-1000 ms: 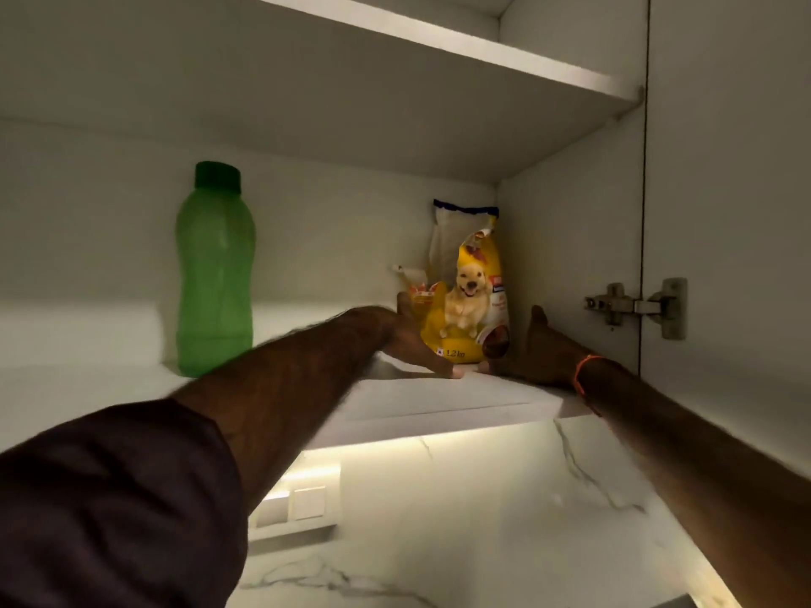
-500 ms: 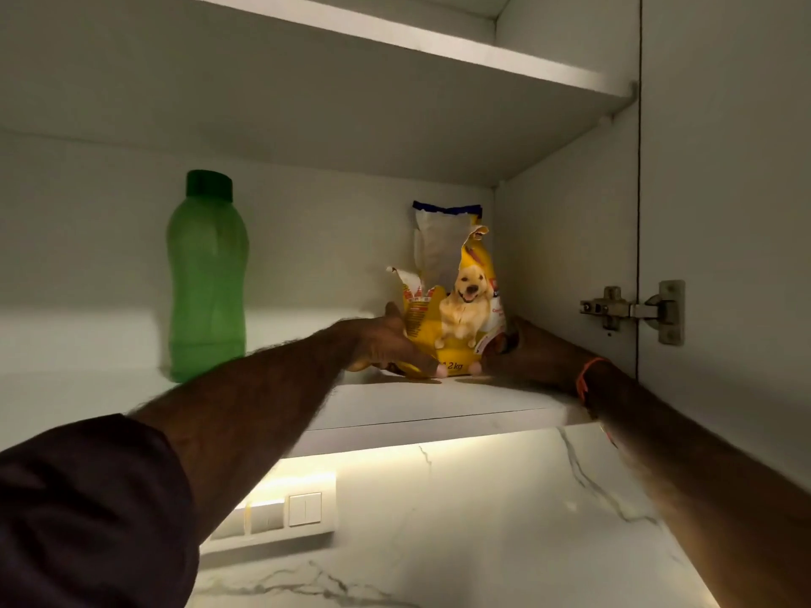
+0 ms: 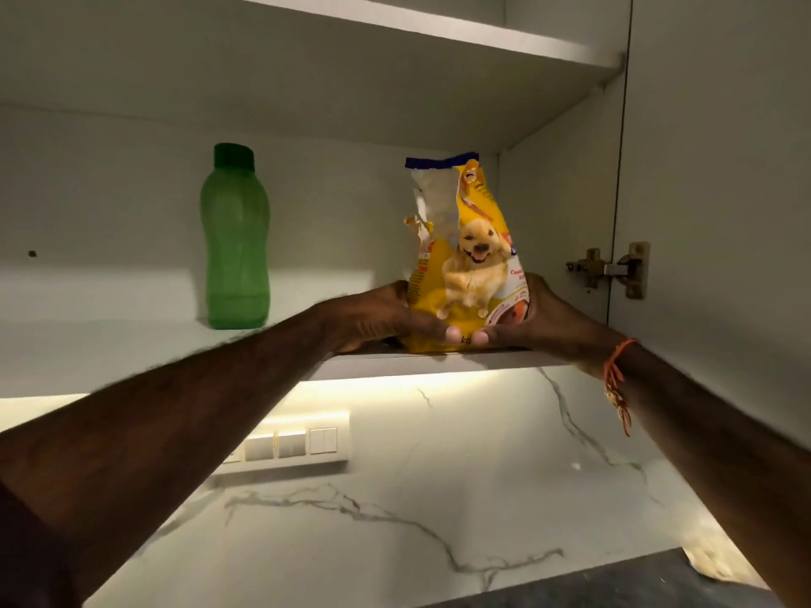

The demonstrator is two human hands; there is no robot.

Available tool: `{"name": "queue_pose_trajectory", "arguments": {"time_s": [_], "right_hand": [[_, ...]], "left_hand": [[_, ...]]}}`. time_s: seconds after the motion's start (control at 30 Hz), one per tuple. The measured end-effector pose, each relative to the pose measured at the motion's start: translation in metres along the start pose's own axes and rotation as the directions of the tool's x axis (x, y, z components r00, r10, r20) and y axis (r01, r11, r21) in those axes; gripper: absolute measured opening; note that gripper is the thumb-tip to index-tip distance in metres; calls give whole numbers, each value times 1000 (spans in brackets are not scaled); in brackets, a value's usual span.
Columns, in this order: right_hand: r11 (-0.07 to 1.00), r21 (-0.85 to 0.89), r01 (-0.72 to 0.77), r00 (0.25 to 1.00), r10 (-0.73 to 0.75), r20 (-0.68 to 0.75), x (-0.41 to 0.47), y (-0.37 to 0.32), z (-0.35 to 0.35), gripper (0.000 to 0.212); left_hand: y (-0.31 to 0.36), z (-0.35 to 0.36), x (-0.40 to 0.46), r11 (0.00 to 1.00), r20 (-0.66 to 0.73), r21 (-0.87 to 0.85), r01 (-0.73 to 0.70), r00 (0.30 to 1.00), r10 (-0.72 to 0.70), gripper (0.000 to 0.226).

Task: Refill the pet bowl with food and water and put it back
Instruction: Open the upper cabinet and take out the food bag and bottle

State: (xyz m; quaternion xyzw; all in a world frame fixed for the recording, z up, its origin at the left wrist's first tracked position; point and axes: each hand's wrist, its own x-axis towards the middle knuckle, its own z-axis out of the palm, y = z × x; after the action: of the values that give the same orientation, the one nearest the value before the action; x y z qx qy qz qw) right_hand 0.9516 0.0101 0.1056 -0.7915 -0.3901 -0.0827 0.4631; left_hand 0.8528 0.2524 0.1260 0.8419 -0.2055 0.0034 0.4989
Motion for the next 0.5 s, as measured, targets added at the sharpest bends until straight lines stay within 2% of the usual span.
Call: {"name": "queue_pose_trajectory", "arguments": {"time_s": [0.1,0.17,0.27,0.37,0.5], "right_hand": [[990,75,117,993,-117,-13,-30,-26,8,93],[981,102,164,987,-163,-17,-49,-37,10,83],[969,146,202,979,-193,-71,-78,-47,14,83],[951,196,238,967,-213,-139,-112,-59,19,80],[935,256,246,967,-219,-130,-162,-45,33,85]], "left_hand": [[12,15,-20,998,-89,51,-24,996,29,78],[20,25,-35,992,-134,107,-59,988,74,73],[29,46,-59,990,-203,81,-115,971,129,64],[30,70,-80,988,-280,45,-151,947,157,72],[10,115,-111,990,-314,43,-136,939,143,76]]}}
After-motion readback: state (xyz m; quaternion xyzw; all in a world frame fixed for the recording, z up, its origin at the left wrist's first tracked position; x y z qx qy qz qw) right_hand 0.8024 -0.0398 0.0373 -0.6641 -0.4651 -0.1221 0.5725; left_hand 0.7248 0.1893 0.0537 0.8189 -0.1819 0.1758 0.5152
